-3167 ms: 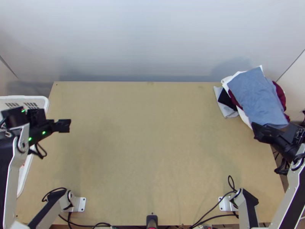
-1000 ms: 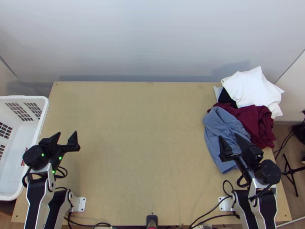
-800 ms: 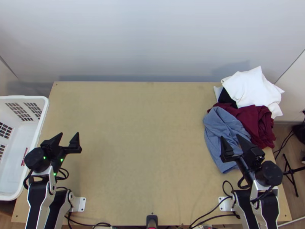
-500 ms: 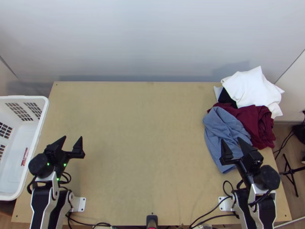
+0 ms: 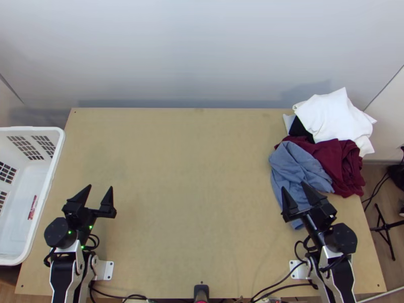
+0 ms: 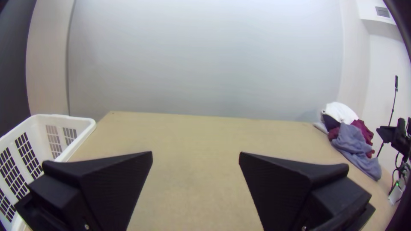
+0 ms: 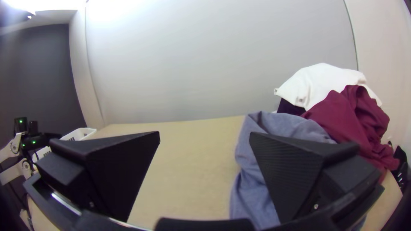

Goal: Fold the t-shirt

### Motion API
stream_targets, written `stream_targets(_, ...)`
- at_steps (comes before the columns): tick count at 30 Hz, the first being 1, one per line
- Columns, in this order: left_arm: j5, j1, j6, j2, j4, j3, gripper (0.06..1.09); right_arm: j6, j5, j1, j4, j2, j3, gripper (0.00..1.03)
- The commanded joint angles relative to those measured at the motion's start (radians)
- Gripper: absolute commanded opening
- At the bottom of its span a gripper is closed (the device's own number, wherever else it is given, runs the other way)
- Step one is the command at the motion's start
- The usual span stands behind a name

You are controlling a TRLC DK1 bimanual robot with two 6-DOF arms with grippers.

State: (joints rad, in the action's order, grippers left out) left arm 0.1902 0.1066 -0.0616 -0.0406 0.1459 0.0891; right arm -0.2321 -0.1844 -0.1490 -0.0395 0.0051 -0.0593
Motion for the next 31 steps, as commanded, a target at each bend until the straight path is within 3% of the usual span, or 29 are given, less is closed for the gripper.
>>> stream_targets(1,0.002,-0.015,-0.043,0.041,0.004,-0.034,1.04,-0.084,-0.012,-0.012,0.035,-0.007,0.032,0.99)
stream_targets(11,0.002,-0.005,-0.05,0.041,0.007,-0.034,1.04,-0.082,-0.009,0.232,0.035,-0.007,0.03,0.99)
stream_targets(31,0.002,-0.005,-0.05,0.041,0.007,-0.034,1.04,-0.082,-0.009,0.232,0.035,-0.007,0.03,0.99)
